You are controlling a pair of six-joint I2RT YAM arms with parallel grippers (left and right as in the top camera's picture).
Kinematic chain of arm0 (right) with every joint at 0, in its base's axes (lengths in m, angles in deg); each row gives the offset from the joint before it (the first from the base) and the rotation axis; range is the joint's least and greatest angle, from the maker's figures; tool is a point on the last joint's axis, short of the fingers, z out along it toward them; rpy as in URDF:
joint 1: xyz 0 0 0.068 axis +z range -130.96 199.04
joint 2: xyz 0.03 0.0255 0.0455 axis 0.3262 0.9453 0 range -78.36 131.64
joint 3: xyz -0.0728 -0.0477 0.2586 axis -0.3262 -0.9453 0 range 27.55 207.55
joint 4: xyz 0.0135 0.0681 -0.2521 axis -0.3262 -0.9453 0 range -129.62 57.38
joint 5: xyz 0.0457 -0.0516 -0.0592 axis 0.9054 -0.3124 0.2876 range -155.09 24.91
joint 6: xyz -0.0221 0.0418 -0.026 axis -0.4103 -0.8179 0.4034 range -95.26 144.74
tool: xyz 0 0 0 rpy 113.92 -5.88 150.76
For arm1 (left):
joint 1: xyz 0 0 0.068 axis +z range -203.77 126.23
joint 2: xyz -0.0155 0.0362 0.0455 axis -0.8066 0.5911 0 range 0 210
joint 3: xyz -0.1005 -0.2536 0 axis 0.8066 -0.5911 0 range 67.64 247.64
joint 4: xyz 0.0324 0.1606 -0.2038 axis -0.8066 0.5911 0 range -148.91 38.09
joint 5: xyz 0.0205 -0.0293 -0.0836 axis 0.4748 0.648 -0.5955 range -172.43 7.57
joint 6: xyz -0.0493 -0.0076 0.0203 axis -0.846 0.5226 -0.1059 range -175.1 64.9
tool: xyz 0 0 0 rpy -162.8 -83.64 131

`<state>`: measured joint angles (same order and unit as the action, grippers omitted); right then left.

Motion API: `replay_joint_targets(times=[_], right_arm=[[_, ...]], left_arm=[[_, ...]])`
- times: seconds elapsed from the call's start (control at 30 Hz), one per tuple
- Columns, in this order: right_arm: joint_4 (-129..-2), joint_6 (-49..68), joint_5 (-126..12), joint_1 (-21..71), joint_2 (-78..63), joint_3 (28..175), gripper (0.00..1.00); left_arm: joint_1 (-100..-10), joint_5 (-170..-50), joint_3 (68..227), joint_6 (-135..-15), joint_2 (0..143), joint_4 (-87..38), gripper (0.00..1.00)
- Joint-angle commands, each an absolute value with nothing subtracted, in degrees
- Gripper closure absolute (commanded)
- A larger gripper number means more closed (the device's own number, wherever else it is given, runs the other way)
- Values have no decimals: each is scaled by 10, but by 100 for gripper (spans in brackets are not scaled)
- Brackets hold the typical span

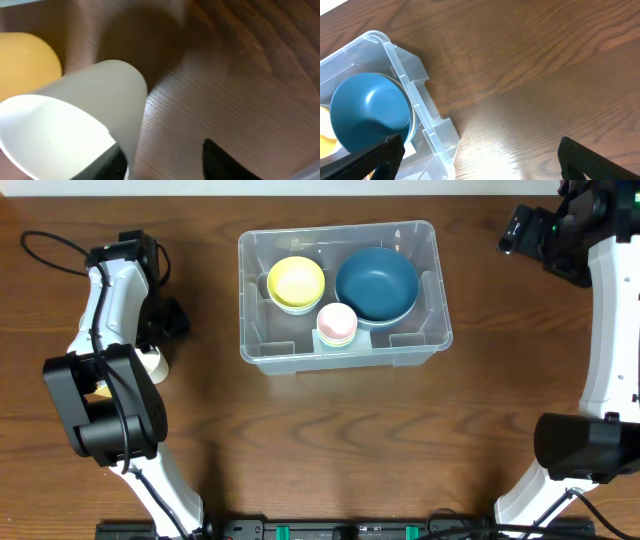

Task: Pack container
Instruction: 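Move the left gripper to the white cup and grasp it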

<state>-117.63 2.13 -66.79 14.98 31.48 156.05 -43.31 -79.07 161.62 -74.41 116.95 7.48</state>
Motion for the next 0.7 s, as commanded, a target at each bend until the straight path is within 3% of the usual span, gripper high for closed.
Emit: replay_joint_targets(times=[0.0,0.13,0.37,0.57,0.67], right_arm=[[-1177,14,-668,149,301,1561,1],[-1177,14,-668,149,301,1561,1],[-1177,14,-668,149,301,1561,1],[-1177,14,-668,149,301,1561,1],[-1177,14,-668,149,301,1561,1]], left_arm=[[-432,-763,1612,-743,1172,76,58],[-432,-763,1610,-743,1173,70,69],[-432,-763,1574,-743,1173,42,71],[-432,-763,1558,-743,1172,35,91],[-432,-764,1558,-743,1172,38,94]])
